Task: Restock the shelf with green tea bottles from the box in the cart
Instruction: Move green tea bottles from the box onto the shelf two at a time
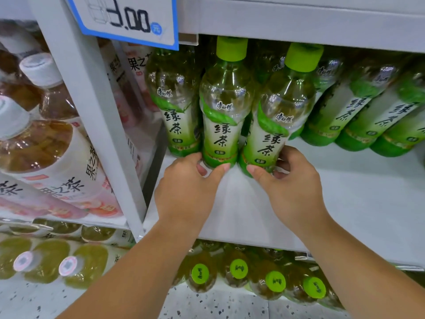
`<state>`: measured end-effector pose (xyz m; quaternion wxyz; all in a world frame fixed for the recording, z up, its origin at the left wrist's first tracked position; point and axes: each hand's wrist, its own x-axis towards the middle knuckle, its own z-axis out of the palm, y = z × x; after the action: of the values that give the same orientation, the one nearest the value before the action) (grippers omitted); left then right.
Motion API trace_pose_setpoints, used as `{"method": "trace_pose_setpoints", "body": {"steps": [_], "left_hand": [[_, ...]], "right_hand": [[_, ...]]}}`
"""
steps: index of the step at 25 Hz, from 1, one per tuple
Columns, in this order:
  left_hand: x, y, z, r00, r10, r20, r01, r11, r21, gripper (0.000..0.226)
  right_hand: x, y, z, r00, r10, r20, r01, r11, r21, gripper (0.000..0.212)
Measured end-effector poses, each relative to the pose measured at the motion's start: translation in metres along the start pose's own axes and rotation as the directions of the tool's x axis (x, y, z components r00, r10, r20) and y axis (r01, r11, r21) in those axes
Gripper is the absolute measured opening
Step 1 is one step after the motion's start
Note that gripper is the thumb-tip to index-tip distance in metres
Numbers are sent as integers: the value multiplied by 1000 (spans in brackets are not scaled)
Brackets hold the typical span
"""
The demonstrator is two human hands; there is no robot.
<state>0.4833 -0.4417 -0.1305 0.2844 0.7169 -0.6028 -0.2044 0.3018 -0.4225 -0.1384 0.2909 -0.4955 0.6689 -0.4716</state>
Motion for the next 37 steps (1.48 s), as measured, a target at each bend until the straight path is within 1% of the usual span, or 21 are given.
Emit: {"method": "trace_pose_setpoints", "body": {"steps": [2, 4, 6, 9, 13, 19, 22, 30, 35, 37], "left_hand": [[1, 1, 1, 999, 20, -34, -17, 996, 83, 50], [4, 0, 2, 998, 44, -51, -38, 992, 118, 54], [7, -3, 4, 998, 32, -53, -28, 997, 75, 55], [6, -7, 7, 996, -11, -94, 10, 1000, -17, 60], [6, -7, 11, 993, -2, -122, 3, 1000, 13, 65], [8, -6, 14, 991, -40, -128, 43, 999, 17, 73], [8, -5, 14, 990, -41, -138, 43, 999, 11, 72], [6, -2, 11, 994, -25, -104, 27, 999, 17, 70], [6, -2, 8, 996, -13, -87, 13, 1000, 2, 64], [6, -1, 7, 998, -1, -69, 0, 1000, -22, 59]], "right_hand": [[3, 1, 2, 1000, -1, -6, 1, 1000, 4, 43], [6, 2, 3, 1000, -9, -13, 9, 1000, 2, 45], [8, 3, 5, 999, -27, -19, 26, 1000, -5, 45], [5, 6, 8, 998, -36, -50, 36, 999, -1, 48], [5, 6, 13, 995, -32, -89, 30, 999, -24, 49], [5, 3, 17, 992, -15, -126, 10, 999, -45, 47], [6, 5, 17, 992, -30, -120, 20, 996, -83, 45], [7, 7, 16, 998, -19, -61, 7, 984, -179, 63], [8, 5, 15, 999, -37, -39, 29, 981, -191, 63], [8, 4, 13, 999, -39, -14, 36, 986, -164, 54]]}}
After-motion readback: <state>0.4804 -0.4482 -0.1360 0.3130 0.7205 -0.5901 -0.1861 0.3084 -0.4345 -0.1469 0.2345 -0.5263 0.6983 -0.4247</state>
